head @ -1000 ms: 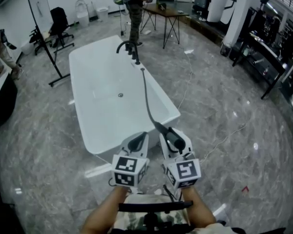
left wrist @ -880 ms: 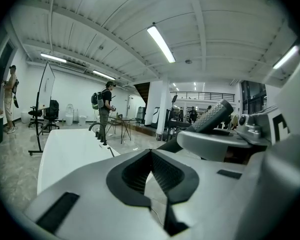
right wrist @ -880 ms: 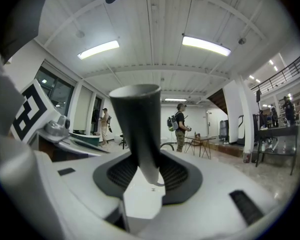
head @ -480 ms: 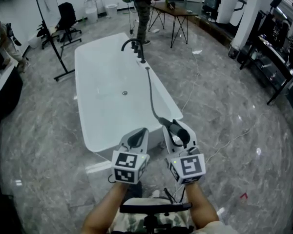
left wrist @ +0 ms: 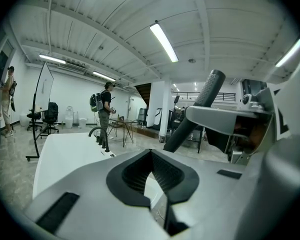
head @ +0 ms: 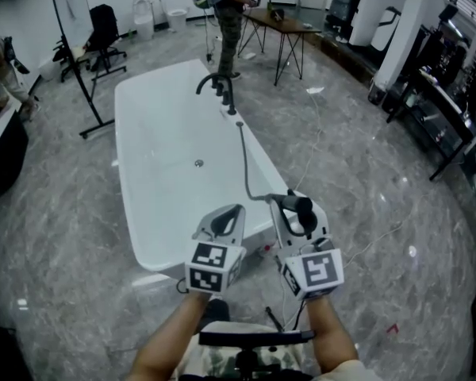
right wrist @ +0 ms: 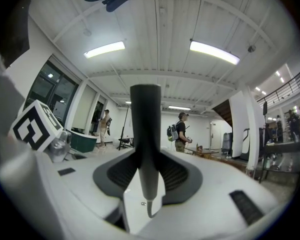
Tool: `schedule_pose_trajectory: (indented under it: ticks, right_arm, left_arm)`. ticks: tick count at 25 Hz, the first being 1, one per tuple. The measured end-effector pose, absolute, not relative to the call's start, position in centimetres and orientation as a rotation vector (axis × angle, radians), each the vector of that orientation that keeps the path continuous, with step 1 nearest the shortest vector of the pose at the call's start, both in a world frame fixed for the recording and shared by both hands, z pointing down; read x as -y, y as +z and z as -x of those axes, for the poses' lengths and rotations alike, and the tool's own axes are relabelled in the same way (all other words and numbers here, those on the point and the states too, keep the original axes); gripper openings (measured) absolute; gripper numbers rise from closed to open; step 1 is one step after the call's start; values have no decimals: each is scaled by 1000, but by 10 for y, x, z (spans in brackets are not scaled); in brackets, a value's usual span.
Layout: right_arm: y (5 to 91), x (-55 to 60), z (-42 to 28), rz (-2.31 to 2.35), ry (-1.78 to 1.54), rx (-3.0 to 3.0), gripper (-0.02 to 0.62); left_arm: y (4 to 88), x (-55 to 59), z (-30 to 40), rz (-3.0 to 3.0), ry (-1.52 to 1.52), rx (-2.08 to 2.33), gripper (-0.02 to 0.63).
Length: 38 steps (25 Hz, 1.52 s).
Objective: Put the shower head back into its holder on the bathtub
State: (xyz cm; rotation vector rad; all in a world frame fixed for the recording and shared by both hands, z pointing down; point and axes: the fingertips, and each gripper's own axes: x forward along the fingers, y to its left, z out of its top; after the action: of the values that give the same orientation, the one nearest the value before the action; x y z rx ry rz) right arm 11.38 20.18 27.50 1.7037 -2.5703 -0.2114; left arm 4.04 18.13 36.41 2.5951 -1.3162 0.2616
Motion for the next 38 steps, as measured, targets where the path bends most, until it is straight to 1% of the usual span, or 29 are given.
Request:
schedule_pose_trajectory:
  ticks: [10, 22, 30, 38]
  right_arm:
    - [250, -100, -80, -1676, -293, 2543, 146]
    - [157, 2, -52, -1672, -550, 2469, 146]
    - [110, 61, -57, -1639, -585, 2450, 146]
    - [79, 125, -67, -1610, -640, 2420, 144]
  left_arm:
    - [364, -88, -4, -2594, 242, 1284, 8]
    - [336, -15, 33, -2649, 200, 1211, 8]
    - [322, 17, 28, -2685, 223, 1176, 8]
    - [327, 53, 20, -2679, 260, 1178, 7]
